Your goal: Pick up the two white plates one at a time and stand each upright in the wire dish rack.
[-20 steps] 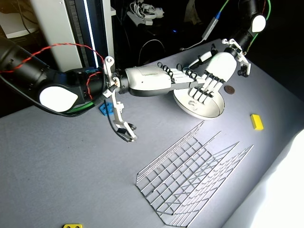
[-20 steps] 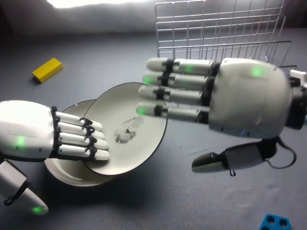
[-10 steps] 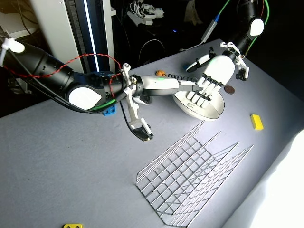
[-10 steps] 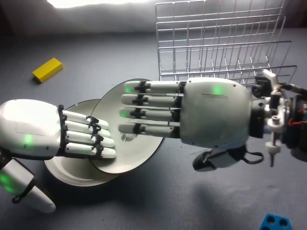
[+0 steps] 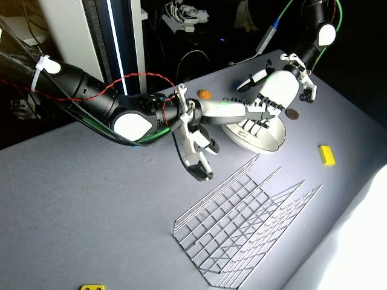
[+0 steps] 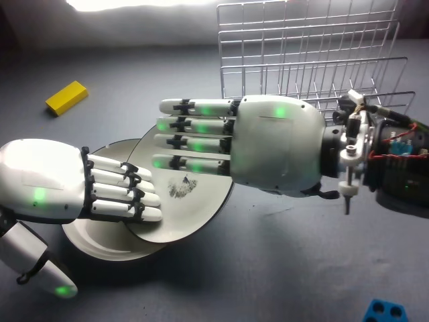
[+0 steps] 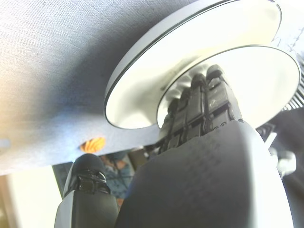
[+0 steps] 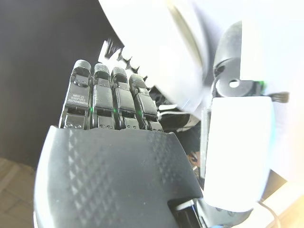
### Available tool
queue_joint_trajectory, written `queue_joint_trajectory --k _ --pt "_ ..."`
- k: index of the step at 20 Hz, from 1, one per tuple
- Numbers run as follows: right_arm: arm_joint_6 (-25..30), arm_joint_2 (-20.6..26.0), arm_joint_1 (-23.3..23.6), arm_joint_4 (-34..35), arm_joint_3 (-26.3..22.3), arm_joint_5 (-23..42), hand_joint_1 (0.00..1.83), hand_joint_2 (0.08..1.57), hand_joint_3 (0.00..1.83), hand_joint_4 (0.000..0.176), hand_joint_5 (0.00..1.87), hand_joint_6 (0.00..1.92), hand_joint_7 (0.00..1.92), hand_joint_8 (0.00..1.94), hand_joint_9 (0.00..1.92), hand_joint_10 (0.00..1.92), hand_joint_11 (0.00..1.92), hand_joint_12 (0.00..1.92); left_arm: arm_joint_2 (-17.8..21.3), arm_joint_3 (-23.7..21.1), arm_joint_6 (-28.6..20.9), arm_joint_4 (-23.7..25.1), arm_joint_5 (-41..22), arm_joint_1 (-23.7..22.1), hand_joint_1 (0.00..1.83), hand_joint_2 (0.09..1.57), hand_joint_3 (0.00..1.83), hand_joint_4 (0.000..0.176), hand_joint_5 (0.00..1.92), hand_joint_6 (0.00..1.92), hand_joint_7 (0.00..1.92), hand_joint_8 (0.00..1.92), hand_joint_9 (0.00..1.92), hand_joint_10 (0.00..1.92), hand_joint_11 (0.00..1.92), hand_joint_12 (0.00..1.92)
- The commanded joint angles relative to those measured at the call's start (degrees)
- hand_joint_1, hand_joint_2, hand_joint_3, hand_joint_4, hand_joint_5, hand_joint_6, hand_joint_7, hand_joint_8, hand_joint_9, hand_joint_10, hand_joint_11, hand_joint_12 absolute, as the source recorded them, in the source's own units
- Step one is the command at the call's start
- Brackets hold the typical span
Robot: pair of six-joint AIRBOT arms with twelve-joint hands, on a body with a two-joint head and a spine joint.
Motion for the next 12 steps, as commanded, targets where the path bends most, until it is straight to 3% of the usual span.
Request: queue_joint_trajectory --k 1,5,9,12 --pt "-0.5 -0.3 0.8 1.2 0.1 6.7 1.13 0.92 0.01 0.000 0.00 0.00 0.00 0.00 0.00 0.00 0.01 0.01 -0.7 0.0 0.0 -0.2 -1.2 0.0 0.00 1.06 0.00 0.000 0.01 0.00 0.00 0.00 0.00 0.00 0.01 0.01" --pt "-2.1 -2.8 1.5 4.6 1.1 6.3 1.04 0.92 0.01 0.000 0.00 0.00 0.00 0.00 0.00 0.00 0.05 0.04 -0.7 0.0 0.0 -0.2 -1.2 0.0 0.00 1.06 0.00 0.000 0.00 0.00 0.00 0.00 0.00 0.00 0.00 0.00" --pt "-2.6 -4.3 1.6 5.6 2.0 6.2 1.03 0.92 0.00 0.000 0.01 0.00 0.00 0.00 0.00 0.00 0.00 0.36 -0.8 0.2 0.0 -0.2 -1.2 -0.1 0.00 1.06 0.00 0.000 0.00 0.00 0.00 0.00 0.00 0.00 0.00 0.00" --pt "-2.5 -4.8 1.6 6.0 2.6 5.7 1.04 0.97 0.01 0.000 0.06 0.01 0.02 0.00 0.01 0.00 0.00 0.45 -0.9 0.3 0.0 -0.2 -1.2 -0.1 0.00 1.08 0.00 0.000 0.00 0.00 0.00 0.00 0.00 0.00 0.00 0.00"
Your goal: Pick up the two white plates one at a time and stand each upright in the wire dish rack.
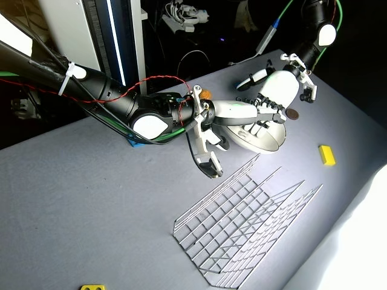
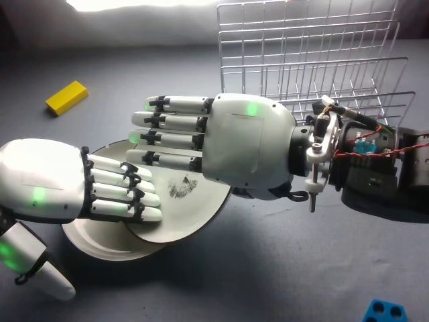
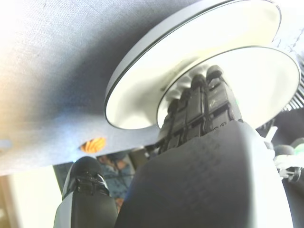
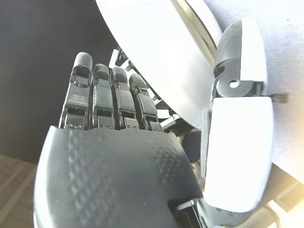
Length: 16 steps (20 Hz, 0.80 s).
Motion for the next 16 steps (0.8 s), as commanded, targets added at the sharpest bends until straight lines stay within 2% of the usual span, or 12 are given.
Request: queue_joint_trajectory --k 1,4,6,8,9,11,13,14,15,16 --pt "-0.3 -0.2 0.6 1.4 0.1 6.4 1.03 0.99 0.01 0.000 0.07 0.01 0.03 0.00 0.02 0.01 0.00 0.51 -0.8 0.0 0.0 -0.2 -0.9 -0.1 0.00 1.06 0.00 0.000 0.00 0.00 0.00 0.00 0.00 0.00 0.00 0.00" --pt "-0.3 -0.4 0.6 1.5 0.5 6.4 1.00 1.03 0.01 0.000 0.09 0.00 0.06 0.00 0.05 0.01 0.00 0.63 -0.8 0.0 0.0 -0.4 -0.9 -0.1 0.00 1.07 0.00 0.000 0.00 0.00 0.00 0.00 0.00 0.00 0.00 0.00" --pt "-0.3 -0.4 0.6 1.5 0.6 6.4 0.93 1.13 0.02 0.000 0.15 0.02 0.15 0.02 0.14 0.03 0.00 0.82 -0.8 0.0 0.0 -0.4 -0.9 -0.1 0.00 1.07 0.00 0.000 0.00 0.00 0.00 0.00 0.00 0.00 0.00 0.00" --pt "-0.3 -0.4 0.6 1.5 0.6 6.4 1.08 1.08 0.00 0.000 0.40 0.04 0.38 0.03 0.36 0.07 0.00 1.18 -0.8 0.0 -0.1 -0.5 -0.9 -0.1 0.00 1.06 0.00 0.000 0.00 0.00 0.00 0.00 0.00 0.00 0.00 0.00" --pt "-0.3 -0.4 0.6 1.6 0.6 6.4 1.10 1.07 0.00 0.000 0.51 0.04 0.51 0.02 0.49 0.08 0.07 1.26 -0.8 0.0 -0.1 -0.5 -0.9 -0.1 0.00 1.06 0.00 0.000 0.00 0.00 0.00 0.00 0.00 0.00 0.00 0.00" --pt "-0.2 -0.4 0.6 1.8 0.6 6.4 1.12 1.08 0.00 0.000 0.62 0.03 0.61 0.01 0.60 0.07 0.14 1.26 -0.8 0.2 -0.1 -0.9 -0.9 -0.1 0.00 1.05 0.00 0.000 0.00 0.00 0.00 0.00 0.00 0.00 0.00 0.00" --pt "-0.2 -0.4 0.6 1.8 0.6 6.1 1.14 1.12 0.00 0.000 0.85 0.03 0.89 0.03 0.86 0.08 0.46 1.18 -0.8 0.4 -0.1 -1.1 -0.9 -0.1 0.00 1.04 0.00 0.000 0.00 0.00 0.00 0.00 0.00 0.00 0.00 0.00" --pt "-0.2 -0.4 0.6 1.8 0.6 6.0 1.14 1.14 0.00 0.000 0.90 0.86 0.97 0.02 0.95 0.06 0.56 1.14 -0.8 0.4 -0.1 -1.1 -0.9 -0.1 0.00 1.04 0.00 0.000 0.00 0.00 0.00 0.00 0.00 0.00 0.00 0.00" --pt "-0.2 -0.4 0.6 1.8 0.6 5.9 1.13 1.17 0.01 0.000 0.86 1.10 1.01 0.02 1.00 0.07 0.63 1.12 -0.8 0.4 -0.1 -1.1 -0.9 -0.1 0.00 1.04 0.00 0.000 0.00 0.00 0.00 0.00 0.00 0.00 0.00 0.00" --pt "-0.2 -0.4 0.6 1.8 0.6 5.9 1.19 1.14 0.01 0.000 0.86 1.17 1.02 0.72 1.05 0.07 0.72 1.06 -0.8 0.4 -0.1 -1.1 -0.9 -0.1 0.00 1.04 0.00 0.000 0.00 0.00 0.00 0.00 0.00 0.00 0.00 0.00"
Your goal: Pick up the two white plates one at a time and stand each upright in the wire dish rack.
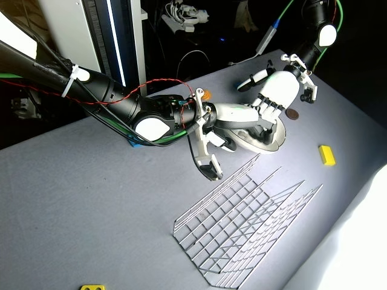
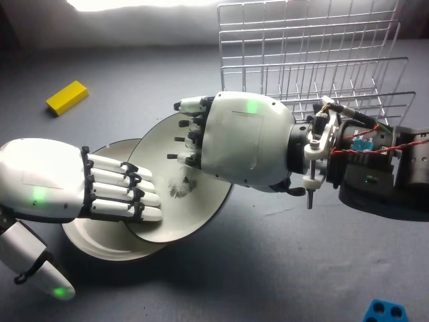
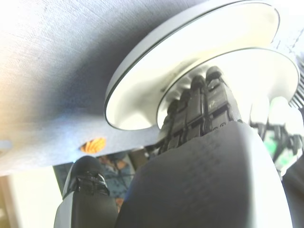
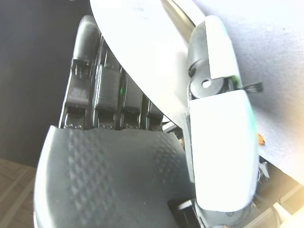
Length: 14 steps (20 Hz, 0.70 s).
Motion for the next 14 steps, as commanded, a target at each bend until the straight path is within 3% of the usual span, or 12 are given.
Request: queue_joint_trajectory --k 1,3,5,6,7,14 --pt "-0.2 0.1 0.6 0.7 -0.2 5.9 1.21 1.13 0.00 0.000 0.88 1.15 1.05 0.83 1.12 0.08 0.78 1.04 -0.6 0.0 0.0 -0.8 -0.8 -0.1 0.00 1.05 0.00 0.000 0.00 0.00 0.00 0.00 0.00 0.00 0.00 0.00" --pt "-0.2 0.1 0.6 0.7 -0.2 5.9 1.23 1.10 0.00 0.005 0.93 1.07 1.08 0.81 1.19 0.08 0.85 1.01 -0.6 0.0 0.0 -1.1 -0.8 0.0 0.00 1.03 0.00 0.000 0.00 0.00 0.00 0.00 0.00 0.00 0.00 0.00" --pt "-0.3 0.2 0.7 0.7 -0.3 5.9 1.24 1.08 0.00 0.023 1.03 0.93 1.12 0.75 1.29 0.09 0.91 1.02 -0.5 0.0 -0.3 -1.6 -0.9 0.0 0.00 1.05 0.00 0.000 0.00 0.00 0.00 0.00 0.00 0.00 0.00 0.00" --pt "-0.3 0.4 1.0 0.7 -0.5 5.9 1.36 1.06 0.00 0.000 1.03 0.88 1.14 0.68 1.13 0.74 0.94 1.02 -0.1 -0.3 -1.1 -2.5 -1.1 -0.3 0.00 1.04 0.00 0.000 0.00 0.00 0.00 0.00 0.00 0.00 0.00 0.00" --pt "-0.3 0.5 1.1 0.7 -0.7 5.8 1.38 1.05 0.00 0.000 1.03 0.87 1.13 0.69 1.09 0.89 0.95 1.03 0.3 -0.6 -1.3 -3.2 -1.3 -0.6 0.00 1.04 0.00 0.000 0.00 0.00 0.00 0.00 0.00 0.00 0.00 0.00" --pt "1.4 3.0 4.0 0.7 -5.8 4.4 1.39 1.06 0.00 0.000 1.03 0.90 1.10 0.73 1.07 0.94 0.93 1.08 6.2 -4.0 -5.2 -7.1 -1.6 -5.9 0.00 1.05 0.00 0.000 0.00 0.00 0.00 0.00 0.00 0.00 0.00 0.00"
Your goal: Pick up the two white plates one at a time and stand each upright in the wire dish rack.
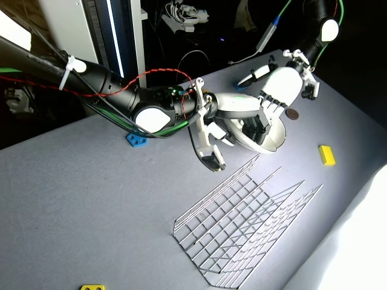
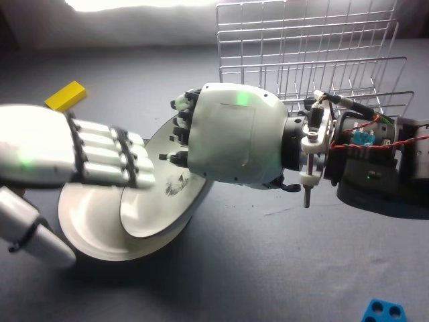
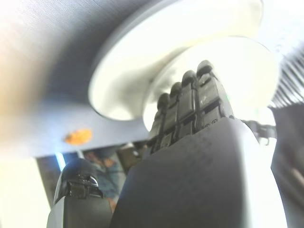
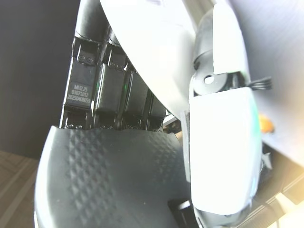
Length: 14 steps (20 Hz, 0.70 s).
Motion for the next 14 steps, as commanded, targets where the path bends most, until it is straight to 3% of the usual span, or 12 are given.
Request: queue_joint_trajectory --k 1,8,14 --pt "0.0 0.6 1.1 0.8 -0.6 6.7 1.39 1.06 0.00 0.000 1.02 0.91 1.09 0.75 1.06 0.96 0.93 1.08 1.3 -0.7 -0.6 -3.2 -2.8 -0.9 0.00 1.05 0.00 0.000 0.00 0.00 0.00 0.00 0.00 0.00 0.00 0.00" --pt "6.4 2.6 3.5 0.8 -4.3 5.6 1.38 1.07 0.00 0.000 1.00 0.95 1.07 0.78 1.05 0.97 0.92 1.07 8.4 -4.7 -3.3 -3.2 -2.0 -2.7 0.00 1.04 0.00 0.000 0.03 0.01 0.02 0.01 0.01 0.00 0.01 0.01" --pt "22.2 5.0 7.2 0.8 -6.1 3.0 1.39 1.07 0.00 0.000 1.00 0.94 1.08 0.75 1.06 0.97 0.94 1.07 13.7 -5.8 -4.6 -3.2 -2.0 -3.5 0.00 1.06 0.00 0.000 0.00 0.00 0.00 0.00 0.00 0.00 0.00 0.00"
